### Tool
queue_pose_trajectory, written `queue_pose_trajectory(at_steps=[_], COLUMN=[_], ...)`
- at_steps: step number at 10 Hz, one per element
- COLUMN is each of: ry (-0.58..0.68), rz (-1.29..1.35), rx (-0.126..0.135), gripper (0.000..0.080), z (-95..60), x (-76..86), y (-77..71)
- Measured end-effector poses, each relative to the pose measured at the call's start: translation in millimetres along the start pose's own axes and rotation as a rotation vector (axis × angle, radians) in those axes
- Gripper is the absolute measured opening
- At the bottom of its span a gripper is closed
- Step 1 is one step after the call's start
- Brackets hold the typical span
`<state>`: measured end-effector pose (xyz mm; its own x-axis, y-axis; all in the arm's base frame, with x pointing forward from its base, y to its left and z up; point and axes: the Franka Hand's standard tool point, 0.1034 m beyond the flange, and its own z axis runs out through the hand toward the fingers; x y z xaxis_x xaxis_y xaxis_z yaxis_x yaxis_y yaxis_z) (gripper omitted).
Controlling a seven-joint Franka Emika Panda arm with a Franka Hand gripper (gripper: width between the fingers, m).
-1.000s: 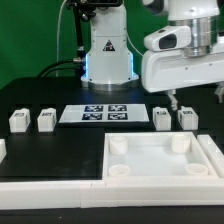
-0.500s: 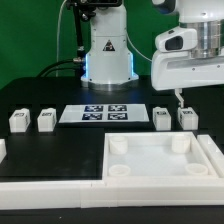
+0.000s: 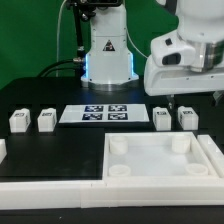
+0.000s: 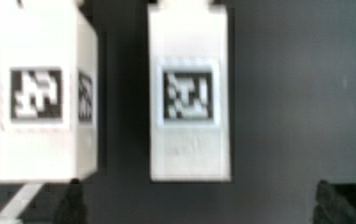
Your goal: Assemble one leg
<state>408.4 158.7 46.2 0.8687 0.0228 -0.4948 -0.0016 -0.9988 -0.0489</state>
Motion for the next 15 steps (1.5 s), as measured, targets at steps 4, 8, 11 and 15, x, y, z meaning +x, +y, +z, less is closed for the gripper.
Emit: queue_pose_trajectory(at_steps=[4,8,11,15], ry=[-0.273,-0.268,-0.253,-0.254], rz=[0.010,-0.001,-0.007,-0.002], rx=[-0.007,-0.019,-0.021,-0.019], gripper=[0.0649,0.0649,0.0649,0.0649], z=[-4.6,12.4,29.1,43.1], x=[7.2,1.5,-0.9,-2.0], y=[-5.0,-13.7,-14.1,-9.3])
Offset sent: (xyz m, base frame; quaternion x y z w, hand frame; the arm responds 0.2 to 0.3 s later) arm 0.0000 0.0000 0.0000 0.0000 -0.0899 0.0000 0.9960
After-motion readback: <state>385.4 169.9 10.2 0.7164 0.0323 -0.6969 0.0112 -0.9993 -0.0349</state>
